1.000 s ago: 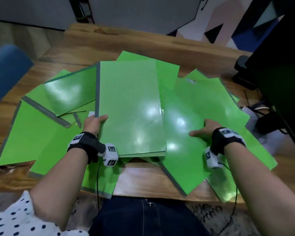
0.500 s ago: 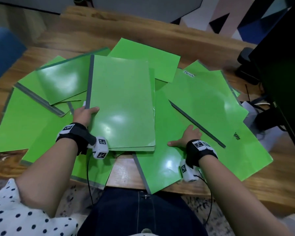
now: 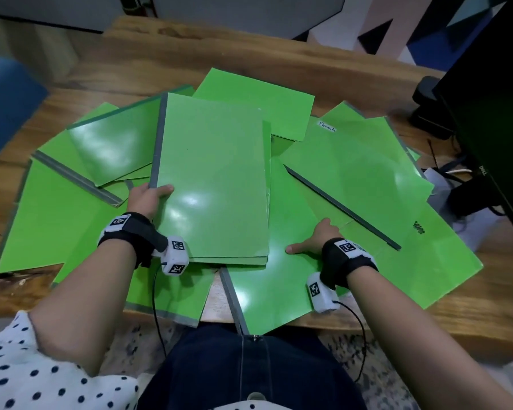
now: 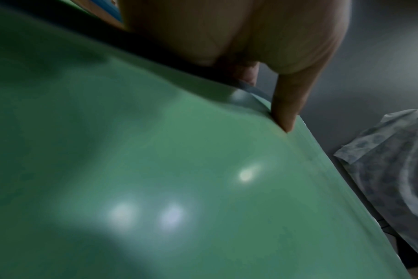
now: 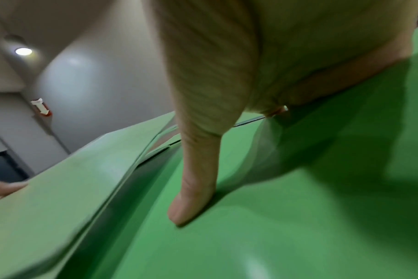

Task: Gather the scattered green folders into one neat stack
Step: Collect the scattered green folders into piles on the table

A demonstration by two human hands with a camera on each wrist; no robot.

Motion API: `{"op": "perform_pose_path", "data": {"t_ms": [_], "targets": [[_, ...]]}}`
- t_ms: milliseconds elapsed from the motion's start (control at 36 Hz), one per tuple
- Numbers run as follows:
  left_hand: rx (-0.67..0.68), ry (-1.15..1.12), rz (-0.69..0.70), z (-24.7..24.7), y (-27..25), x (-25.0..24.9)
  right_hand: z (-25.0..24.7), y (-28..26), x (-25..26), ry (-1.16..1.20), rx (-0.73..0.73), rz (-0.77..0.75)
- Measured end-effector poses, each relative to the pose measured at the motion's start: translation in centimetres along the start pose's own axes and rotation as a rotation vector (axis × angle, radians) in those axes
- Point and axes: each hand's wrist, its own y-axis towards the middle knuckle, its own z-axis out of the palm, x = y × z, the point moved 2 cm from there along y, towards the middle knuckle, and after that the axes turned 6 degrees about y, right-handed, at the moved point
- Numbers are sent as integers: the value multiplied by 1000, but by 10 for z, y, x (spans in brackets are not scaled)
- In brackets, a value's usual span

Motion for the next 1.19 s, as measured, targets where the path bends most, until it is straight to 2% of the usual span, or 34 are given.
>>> {"op": "perform_pose_path", "data": {"t_ms": [139, 278, 444, 639, 722, 861, 944, 1028, 1194], "targets": [[3, 4, -1, -8, 0, 1, 12, 0, 1, 119, 39, 29], [4, -4, -14, -17, 2, 4, 30, -12, 13, 15, -62, 94], [-5, -2, -47, -33, 9, 7, 48, -19, 29, 69, -31, 119], [7, -12, -47, -46, 21, 8, 57, -21, 24, 70, -127, 161], [7, -7, -27, -50, 26, 8, 58, -20, 25, 172, -137, 172], [12, -18, -14, -57, 34, 7, 51, -28, 34, 291, -147, 90], [20, -4, -9, -61, 38, 5, 51, -35, 42, 308, -248, 2], [26, -17, -2, -64, 40, 2, 52, -36, 47, 435, -308, -50], [19, -74, 46, -78, 44, -11, 53, -33, 45, 673, -348, -54]]}}
